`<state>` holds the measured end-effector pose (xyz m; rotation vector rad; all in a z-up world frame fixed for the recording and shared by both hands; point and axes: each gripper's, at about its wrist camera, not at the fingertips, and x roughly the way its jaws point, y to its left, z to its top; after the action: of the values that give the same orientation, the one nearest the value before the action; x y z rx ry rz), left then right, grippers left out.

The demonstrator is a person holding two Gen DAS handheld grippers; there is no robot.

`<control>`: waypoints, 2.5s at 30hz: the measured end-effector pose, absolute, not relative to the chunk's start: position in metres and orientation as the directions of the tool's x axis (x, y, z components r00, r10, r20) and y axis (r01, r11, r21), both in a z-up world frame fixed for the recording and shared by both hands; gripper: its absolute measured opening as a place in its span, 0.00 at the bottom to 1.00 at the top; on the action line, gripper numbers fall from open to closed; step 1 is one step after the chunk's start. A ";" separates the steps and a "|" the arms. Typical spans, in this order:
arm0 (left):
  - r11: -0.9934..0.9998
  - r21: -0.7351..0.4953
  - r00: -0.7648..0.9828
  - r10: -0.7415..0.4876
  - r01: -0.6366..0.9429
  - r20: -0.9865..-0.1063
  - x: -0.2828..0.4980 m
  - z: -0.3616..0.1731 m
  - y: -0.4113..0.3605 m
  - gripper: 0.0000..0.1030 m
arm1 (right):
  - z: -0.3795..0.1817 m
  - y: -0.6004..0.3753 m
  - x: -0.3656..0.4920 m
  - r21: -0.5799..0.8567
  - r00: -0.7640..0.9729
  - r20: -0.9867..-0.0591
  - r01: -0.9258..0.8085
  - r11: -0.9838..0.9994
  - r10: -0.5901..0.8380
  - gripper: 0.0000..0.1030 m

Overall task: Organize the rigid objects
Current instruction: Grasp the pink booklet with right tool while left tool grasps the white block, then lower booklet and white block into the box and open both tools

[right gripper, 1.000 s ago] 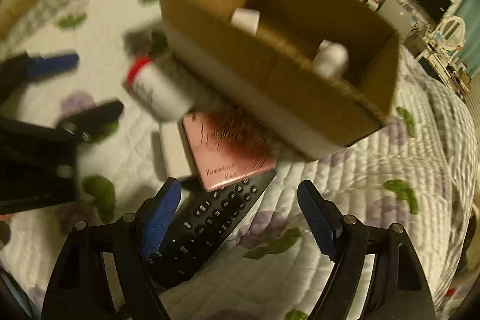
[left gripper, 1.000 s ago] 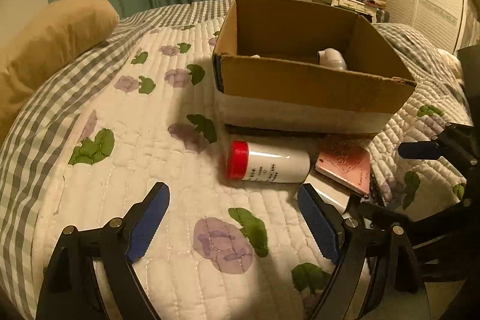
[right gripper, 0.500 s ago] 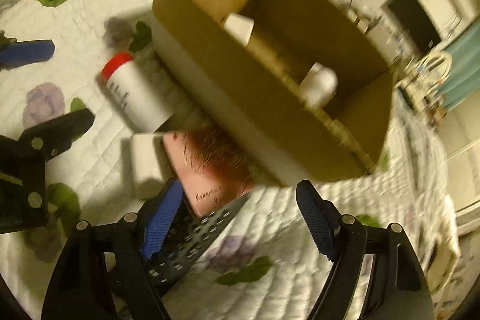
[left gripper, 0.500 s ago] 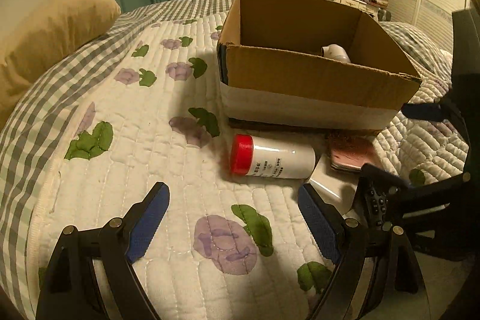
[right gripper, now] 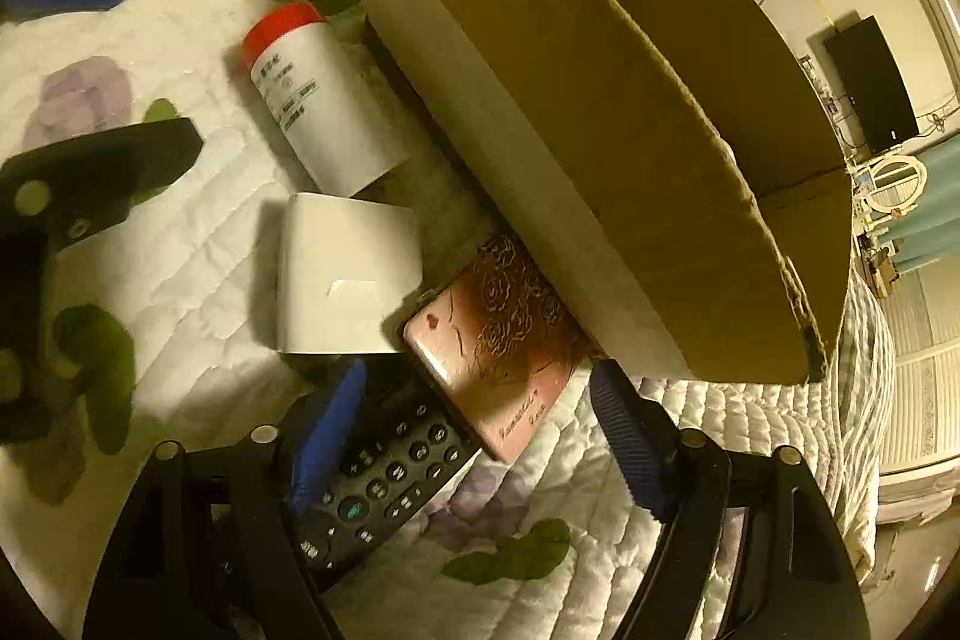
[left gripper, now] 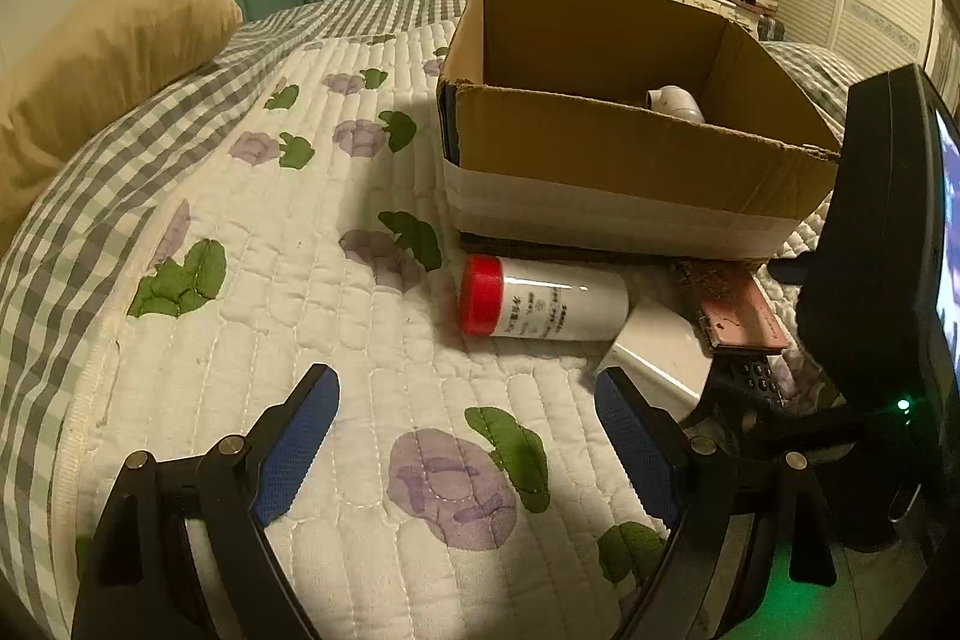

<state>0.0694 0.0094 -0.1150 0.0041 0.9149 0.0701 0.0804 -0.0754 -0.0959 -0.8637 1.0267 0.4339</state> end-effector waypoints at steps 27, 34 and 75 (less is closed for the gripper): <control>0.994 0.034 0.540 -0.026 0.101 -0.841 0.082 -0.121 -0.032 0.87 | -0.038 -0.128 0.134 -0.172 0.435 -0.890 -0.601 0.781 0.139 0.09; 0.985 0.008 0.475 -0.076 0.171 -0.877 0.109 -0.141 -0.055 0.84 | -0.023 -0.155 0.123 -0.076 0.426 -0.881 -0.557 0.827 0.206 0.09; 0.990 -0.039 0.737 -0.127 0.135 -0.664 0.144 0.071 -0.026 0.52 | 0.151 -0.162 0.137 -0.039 0.688 -0.644 -0.466 0.884 0.334 0.09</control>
<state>0.1444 -0.0261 0.0714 0.0118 0.7277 -0.1436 0.1366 -0.1619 0.1511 -0.2060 0.6773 0.4512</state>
